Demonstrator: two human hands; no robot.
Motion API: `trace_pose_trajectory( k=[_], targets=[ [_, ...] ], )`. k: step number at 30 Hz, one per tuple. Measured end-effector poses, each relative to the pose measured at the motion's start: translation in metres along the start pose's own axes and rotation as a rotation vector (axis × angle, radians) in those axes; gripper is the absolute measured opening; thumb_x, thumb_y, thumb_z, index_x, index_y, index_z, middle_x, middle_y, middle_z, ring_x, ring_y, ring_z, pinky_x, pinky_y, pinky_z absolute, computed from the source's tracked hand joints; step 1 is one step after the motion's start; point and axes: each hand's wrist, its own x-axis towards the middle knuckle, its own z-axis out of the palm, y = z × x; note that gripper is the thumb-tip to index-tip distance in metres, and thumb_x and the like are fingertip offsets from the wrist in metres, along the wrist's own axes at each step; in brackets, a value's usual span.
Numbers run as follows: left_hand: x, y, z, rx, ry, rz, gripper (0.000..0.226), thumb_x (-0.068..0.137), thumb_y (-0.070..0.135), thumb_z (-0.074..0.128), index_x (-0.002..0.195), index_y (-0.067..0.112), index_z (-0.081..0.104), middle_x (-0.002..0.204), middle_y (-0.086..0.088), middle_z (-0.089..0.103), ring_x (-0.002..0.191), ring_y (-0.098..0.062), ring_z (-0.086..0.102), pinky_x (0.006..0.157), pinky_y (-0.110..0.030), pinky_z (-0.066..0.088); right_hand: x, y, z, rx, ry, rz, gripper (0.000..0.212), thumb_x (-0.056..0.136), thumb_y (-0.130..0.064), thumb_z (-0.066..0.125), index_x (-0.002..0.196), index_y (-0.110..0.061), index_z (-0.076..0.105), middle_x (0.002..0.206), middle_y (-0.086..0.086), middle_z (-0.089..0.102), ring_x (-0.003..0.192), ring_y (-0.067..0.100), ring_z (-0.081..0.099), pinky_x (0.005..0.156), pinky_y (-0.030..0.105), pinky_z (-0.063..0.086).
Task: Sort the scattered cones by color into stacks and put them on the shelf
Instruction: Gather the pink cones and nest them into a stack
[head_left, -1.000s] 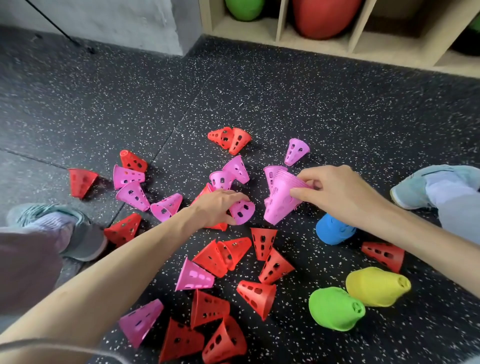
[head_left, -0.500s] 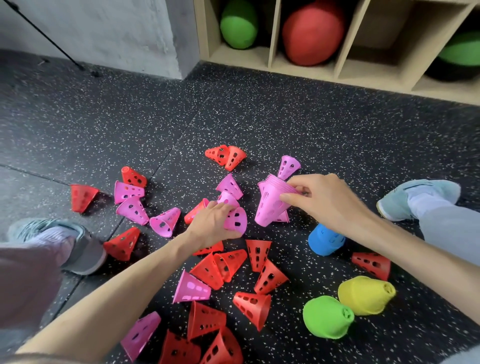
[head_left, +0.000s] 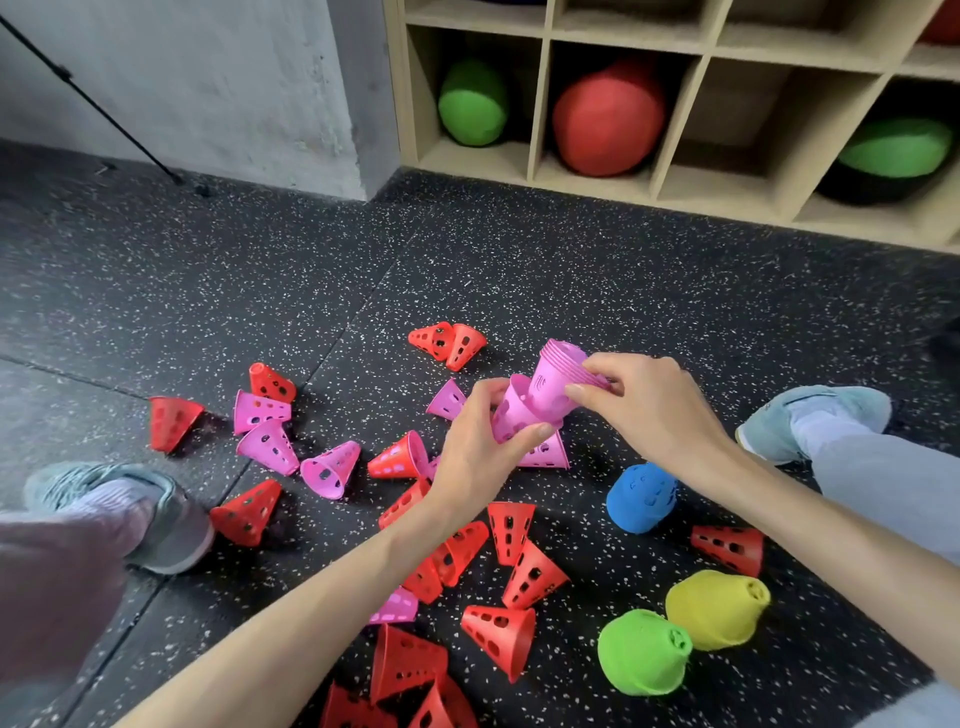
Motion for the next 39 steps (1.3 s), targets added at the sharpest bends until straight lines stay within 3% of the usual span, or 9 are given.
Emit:
trace_pose_trajectory(
  k=[2, 6, 12, 17, 20, 23, 30, 34, 39],
  targets=[
    [-0.001, 0.009, 0.008, -0.051, 0.041, 0.026, 0.065, 0.083, 0.060, 0.073, 0.134, 0.027, 0.050, 0.124, 0.013, 0.064, 0.113, -0.007, 0.062, 0.095, -0.035, 0.053, -0.002, 0.003, 0.001, 0.043, -0.033, -0.006, 0.038, 0.096, -0.052, 0.061, 0.073, -0.022, 0.061, 0.061, 0.001, 0.061, 0.054, 0.015, 0.052, 0.059, 0.034, 0.042],
    [-0.002, 0.025, 0.014, -0.059, 0.080, 0.078, 0.047, 0.091, 0.030, 0.075, 0.133, 0.027, 0.055, 0.123, 0.018, 0.062, 0.115, -0.003, 0.059, 0.095, -0.027, 0.049, 0.000, 0.007, 0.006, 0.086, -0.084, 0.004, 0.045, 0.100, -0.047, 0.057, 0.069, -0.015, 0.057, 0.054, 0.000, 0.051, 0.049, 0.013, 0.040, 0.054, 0.033, 0.033],
    [-0.003, 0.034, 0.015, -0.083, 0.158, 0.081, 0.049, 0.090, 0.034, 0.077, 0.134, 0.029, 0.058, 0.124, 0.017, 0.064, 0.118, -0.008, 0.060, 0.098, -0.036, 0.052, 0.003, 0.006, 0.002, 0.158, -0.093, 0.030, 0.041, 0.101, -0.043, 0.058, 0.067, -0.020, 0.056, 0.052, -0.007, 0.045, 0.047, 0.006, 0.037, 0.051, 0.026, 0.028],
    [-0.004, 0.041, 0.017, -0.072, 0.181, 0.117, 0.052, 0.085, 0.035, 0.083, 0.130, 0.027, 0.058, 0.122, 0.015, 0.062, 0.116, -0.009, 0.058, 0.096, -0.032, 0.050, 0.003, 0.005, 0.003, 0.192, -0.127, 0.029, 0.033, 0.095, -0.051, 0.063, 0.079, -0.022, 0.070, 0.063, 0.000, 0.062, 0.051, 0.007, 0.048, 0.050, 0.021, 0.035],
    [0.000, 0.035, 0.015, -0.078, 0.114, 0.132, 0.056, 0.083, 0.035, 0.085, 0.130, 0.030, 0.057, 0.121, 0.015, 0.063, 0.109, -0.008, 0.061, 0.090, -0.029, 0.051, 0.002, 0.006, 0.002, 0.189, -0.109, 0.040, 0.029, 0.095, -0.049, 0.064, 0.081, -0.026, 0.073, 0.071, 0.002, 0.069, 0.064, 0.021, 0.062, 0.061, 0.034, 0.047],
    [0.006, 0.024, 0.005, -0.047, 0.011, 0.119, 0.062, 0.079, 0.033, 0.087, 0.133, 0.031, 0.057, 0.117, 0.018, 0.063, 0.100, -0.002, 0.060, 0.079, -0.018, 0.048, 0.003, 0.008, 0.002, 0.163, -0.079, 0.061, 0.032, 0.095, -0.049, 0.064, 0.079, -0.023, 0.071, 0.069, 0.005, 0.066, 0.059, 0.019, 0.056, 0.058, 0.034, 0.041],
    [0.024, -0.043, -0.025, 0.169, -0.067, -0.001, 0.066, 0.078, 0.060, 0.075, 0.136, 0.034, 0.055, 0.126, 0.020, 0.063, 0.115, 0.000, 0.058, 0.095, -0.029, 0.050, 0.008, 0.019, 0.012, 0.063, -0.060, 0.167, 0.037, 0.097, -0.049, 0.062, 0.093, -0.013, 0.073, 0.059, -0.001, 0.053, 0.046, 0.009, 0.038, 0.048, 0.025, 0.030],
    [0.036, -0.087, -0.040, 0.434, -0.172, -0.067, 0.066, 0.087, 0.040, 0.079, 0.144, 0.022, 0.051, 0.140, 0.003, 0.056, 0.130, -0.015, 0.051, 0.108, -0.032, 0.041, 0.010, 0.021, 0.015, 0.044, -0.083, 0.172, 0.037, 0.097, -0.049, 0.062, 0.089, -0.015, 0.072, 0.062, 0.003, 0.061, 0.049, 0.011, 0.045, 0.051, 0.028, 0.033],
    [0.038, -0.117, -0.041, 0.638, -0.286, -0.112, 0.071, 0.086, 0.030, 0.078, 0.149, 0.018, 0.046, 0.144, -0.005, 0.055, 0.131, -0.027, 0.053, 0.107, -0.035, 0.038, 0.009, 0.023, 0.021, 0.054, -0.123, 0.190, 0.033, 0.096, -0.049, 0.062, 0.081, -0.021, 0.069, 0.059, -0.002, 0.060, 0.057, 0.019, 0.058, 0.063, 0.031, 0.047]
  ],
)
